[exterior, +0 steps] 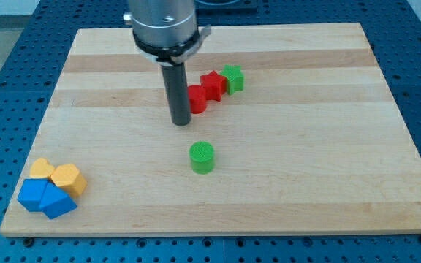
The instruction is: Move the green circle below the red circle
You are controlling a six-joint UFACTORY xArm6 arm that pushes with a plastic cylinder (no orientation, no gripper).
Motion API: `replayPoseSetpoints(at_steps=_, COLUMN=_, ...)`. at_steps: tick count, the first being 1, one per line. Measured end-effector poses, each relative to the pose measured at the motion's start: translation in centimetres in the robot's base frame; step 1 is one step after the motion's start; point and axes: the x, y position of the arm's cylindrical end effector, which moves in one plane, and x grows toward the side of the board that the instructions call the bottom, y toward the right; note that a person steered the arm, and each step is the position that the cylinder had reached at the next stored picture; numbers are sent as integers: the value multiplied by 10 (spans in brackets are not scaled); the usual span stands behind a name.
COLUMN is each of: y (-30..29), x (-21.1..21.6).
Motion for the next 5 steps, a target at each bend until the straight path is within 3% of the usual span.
replayPoseSetpoints(at_steps=1, y=3, x=1)
replayPoseSetpoints(at_steps=2, y=-47, x=4)
replayPoseSetpoints(at_steps=3, y=-84, x=34)
replayPoseSetpoints(at_steps=5, y=-49, x=90)
